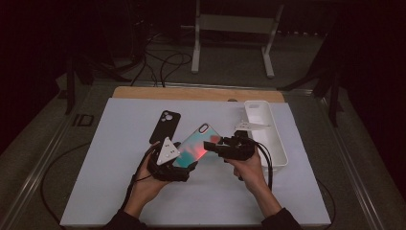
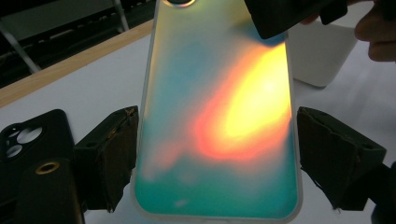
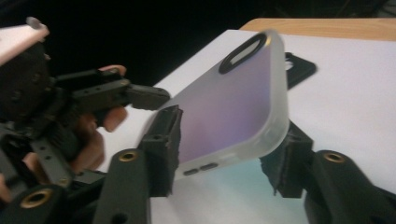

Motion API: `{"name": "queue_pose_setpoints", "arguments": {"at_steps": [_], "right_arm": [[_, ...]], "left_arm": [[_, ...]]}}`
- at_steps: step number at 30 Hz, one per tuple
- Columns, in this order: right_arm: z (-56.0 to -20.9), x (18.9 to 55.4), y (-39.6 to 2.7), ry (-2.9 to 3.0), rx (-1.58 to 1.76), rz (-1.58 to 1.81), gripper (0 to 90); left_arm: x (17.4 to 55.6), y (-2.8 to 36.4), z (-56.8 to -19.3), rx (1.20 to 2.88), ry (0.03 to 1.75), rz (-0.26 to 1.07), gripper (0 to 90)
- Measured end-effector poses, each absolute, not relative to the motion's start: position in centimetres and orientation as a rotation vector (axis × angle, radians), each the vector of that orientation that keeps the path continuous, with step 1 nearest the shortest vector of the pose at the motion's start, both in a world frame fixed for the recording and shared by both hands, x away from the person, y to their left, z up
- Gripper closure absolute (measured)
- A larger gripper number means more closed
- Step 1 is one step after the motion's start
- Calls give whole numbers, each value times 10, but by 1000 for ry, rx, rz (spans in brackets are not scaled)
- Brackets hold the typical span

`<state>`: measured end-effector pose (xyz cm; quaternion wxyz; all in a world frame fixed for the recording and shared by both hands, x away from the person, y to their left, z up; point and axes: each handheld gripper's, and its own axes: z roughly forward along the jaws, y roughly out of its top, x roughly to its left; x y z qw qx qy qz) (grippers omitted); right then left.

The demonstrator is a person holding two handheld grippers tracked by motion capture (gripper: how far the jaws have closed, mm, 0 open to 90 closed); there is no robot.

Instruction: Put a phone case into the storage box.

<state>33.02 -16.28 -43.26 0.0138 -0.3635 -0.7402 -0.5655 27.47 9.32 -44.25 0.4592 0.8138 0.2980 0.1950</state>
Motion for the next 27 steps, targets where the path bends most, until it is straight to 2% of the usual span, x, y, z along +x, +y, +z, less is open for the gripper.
{"name": "queue_pose_setpoints", "arguments": {"at_steps": [1,4,8,18,26,27], "right_arm": [[-433,329,-160,-2300,-1111,-1758,574],[-432,328,-156,-2314,-1113,-1753,597],[-430,328,-154,-2286,-1102,-1761,700],[-427,325,-149,-2299,-1113,-1763,741],[-423,320,-141,-2316,-1060,-1771,836],[-422,319,-139,-2333,-1049,-1777,860]], "left_arm": [[274,91,-443,2008,729,475,172],[274,89,-443,2018,728,483,172],[275,88,-446,2031,734,473,172],[274,84,-449,2044,729,479,172],[275,80,-452,2063,735,474,170],[274,78,-453,2066,750,498,205]]}}
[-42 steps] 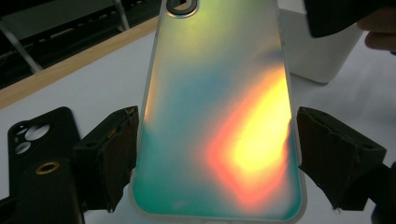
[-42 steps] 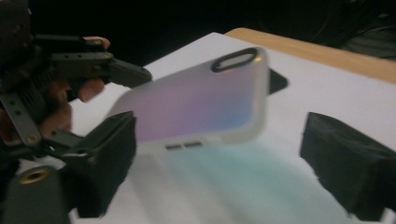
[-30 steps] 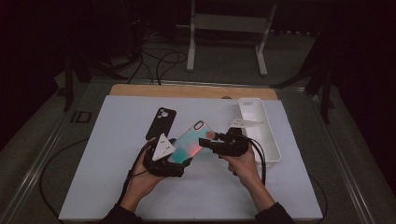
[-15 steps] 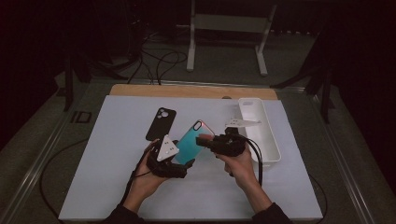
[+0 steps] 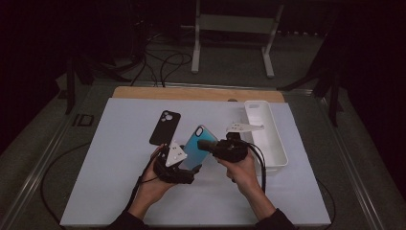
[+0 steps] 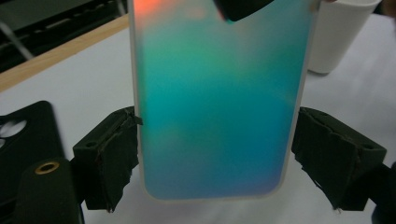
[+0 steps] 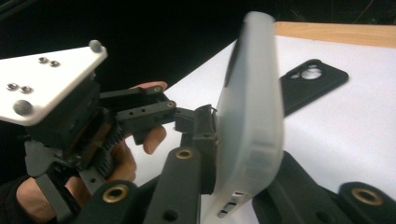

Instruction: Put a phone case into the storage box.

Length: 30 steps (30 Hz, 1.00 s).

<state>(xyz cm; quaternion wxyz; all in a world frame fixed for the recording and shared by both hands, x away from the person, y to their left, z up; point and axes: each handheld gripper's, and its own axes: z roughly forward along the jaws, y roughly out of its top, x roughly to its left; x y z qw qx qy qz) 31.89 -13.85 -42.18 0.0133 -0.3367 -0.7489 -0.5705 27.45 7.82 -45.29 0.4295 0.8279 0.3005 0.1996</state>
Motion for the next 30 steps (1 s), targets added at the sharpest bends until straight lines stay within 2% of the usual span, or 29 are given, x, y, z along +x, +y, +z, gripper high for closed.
{"name": "queue_pose_setpoints", "arguments": {"at_steps": [1,3,9,11,13,19,23,28,30], "right_arm": [[-421,318,-138,-2338,-1046,-1786,860],[-419,318,-136,-2370,-1044,-1792,863],[-416,318,-136,-2423,-1019,-1781,864],[-415,317,-137,-2434,-1002,-1786,864],[-414,317,-138,-2442,-987,-1793,864],[-404,311,-142,-2472,-787,-1863,864],[-398,307,-141,-2479,-679,-1880,864],[-397,307,-140,-2436,-599,-1891,864],[-397,307,-140,-2432,-566,-1885,863]], "left_arm": [[275,79,-453,2065,756,497,244],[276,81,-453,2065,753,478,198],[278,87,-451,2034,769,442,202],[280,92,-449,2013,766,377,195],[280,94,-449,2006,764,365,185],[283,99,-453,1988,728,243,179],[283,96,-455,1999,697,215,166],[282,95,-455,1986,663,153,251],[282,96,-455,1984,634,122,326]]}}
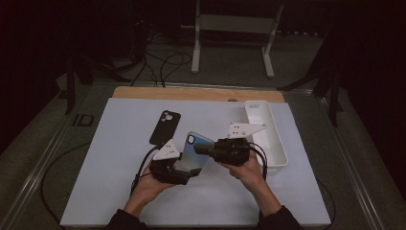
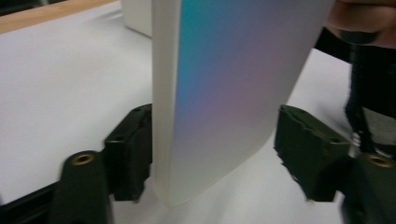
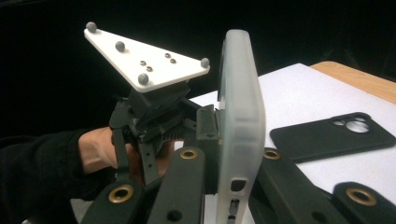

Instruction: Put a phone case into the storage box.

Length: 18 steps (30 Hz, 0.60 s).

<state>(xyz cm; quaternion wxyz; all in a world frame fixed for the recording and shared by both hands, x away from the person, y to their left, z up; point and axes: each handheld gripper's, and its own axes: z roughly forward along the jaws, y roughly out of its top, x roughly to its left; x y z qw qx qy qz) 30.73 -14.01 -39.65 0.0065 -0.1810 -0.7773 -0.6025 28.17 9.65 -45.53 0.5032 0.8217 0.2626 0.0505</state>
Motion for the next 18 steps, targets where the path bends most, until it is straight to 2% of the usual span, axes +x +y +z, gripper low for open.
{"name": "queue_pose_setpoints", "arguments": {"at_steps": [3,5,6,7,9,12,13,14,18], "right_arm": [[-397,308,-140,-2423,-557,-1883,863],[-397,308,-142,-2427,-547,-1885,863],[-397,308,-143,-2421,-543,-1887,863],[-395,309,-144,-2436,-528,-1888,851],[-395,309,-144,-2446,-512,-1883,847],[-393,308,-144,-2465,-490,-1885,807],[-392,308,-143,-2467,-488,-1889,773],[-392,310,-144,-2479,-501,-1887,692],[-392,310,-145,-2472,-512,-1909,643]], "left_arm": [[282,97,-456,1989,616,108,348],[281,96,-456,1992,604,94,449],[281,96,-456,1992,604,94,449],[279,93,-459,2031,550,71,536],[279,92,-459,2037,541,70,556],[278,91,-460,2047,525,59,654],[277,90,-460,2060,512,63,654],[277,89,-460,2062,502,57,725],[278,90,-460,2045,499,45,768]]}}
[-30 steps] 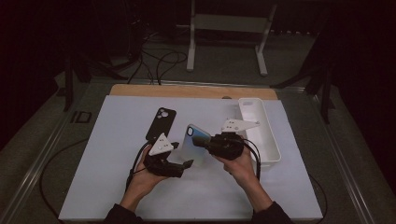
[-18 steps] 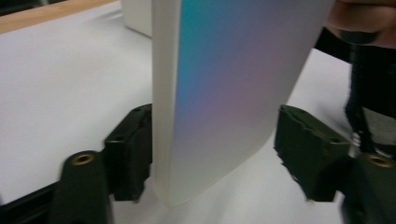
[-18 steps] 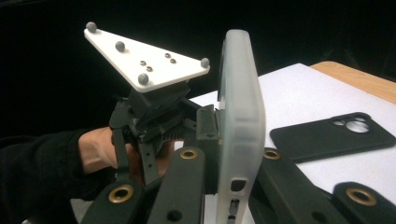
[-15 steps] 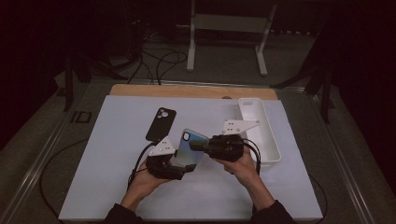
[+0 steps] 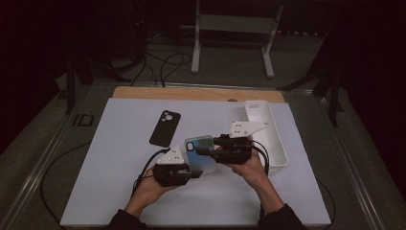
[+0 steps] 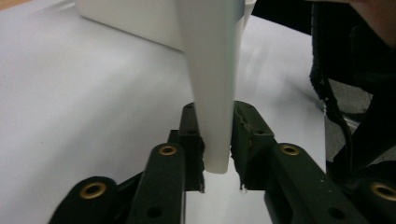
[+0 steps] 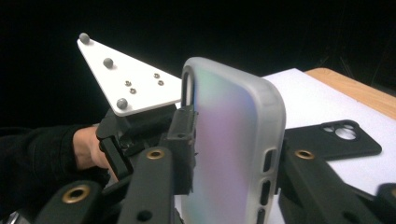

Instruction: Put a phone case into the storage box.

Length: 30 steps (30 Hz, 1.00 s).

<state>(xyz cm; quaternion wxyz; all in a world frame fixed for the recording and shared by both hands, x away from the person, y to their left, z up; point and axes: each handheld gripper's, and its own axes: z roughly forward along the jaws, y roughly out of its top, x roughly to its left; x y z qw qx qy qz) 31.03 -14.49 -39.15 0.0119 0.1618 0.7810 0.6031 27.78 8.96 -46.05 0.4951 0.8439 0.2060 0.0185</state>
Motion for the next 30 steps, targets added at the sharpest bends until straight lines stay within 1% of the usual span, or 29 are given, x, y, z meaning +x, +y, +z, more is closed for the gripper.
{"name": "queue_pose_setpoints", "arguments": {"at_steps": [6,7,8,9,10,11,12,13,14,15,16,17,18,21,30], "right_arm": [[-390,310,-146,2435,473,1930,607],[-389,309,-146,2435,474,1930,525],[-389,309,-146,2422,494,1900,397],[-389,308,-145,2420,503,1826,406],[-390,308,-145,2423,497,1805,397],[-390,308,-146,2417,507,1794,360],[-390,308,-146,2417,507,1794,360],[-390,306,-146,2393,537,1753,296],[-390,306,-146,2393,537,1753,296],[-390,304,-147,2366,559,1721,220],[-390,304,-147,2366,559,1721,220],[-390,303,-147,2360,569,1712,198],[-389,302,-146,2338,595,1673,131],[-388,300,-144,2311,642,1607,88],[-388,292,-133,2269,701,1530,82]], "left_arm": [[277,90,-459,2030,482,41,804],[276,90,-459,2028,478,47,807],[276,90,-458,2035,487,56,810],[276,91,-458,2036,494,67,810],[276,92,-458,2033,494,71,809],[276,93,-458,2032,503,80,810],[276,93,-458,2032,503,80,810],[277,94,-457,2028,521,98,810],[277,94,-457,2028,521,98,810],[277,95,-456,2024,542,115,811],[277,95,-456,2024,542,115,810],[278,95,-456,2023,558,125,810],[278,95,-456,2025,569,135,810],[279,95,-457,2026,600,149,811],[280,94,-457,2025,657,167,810]]}}
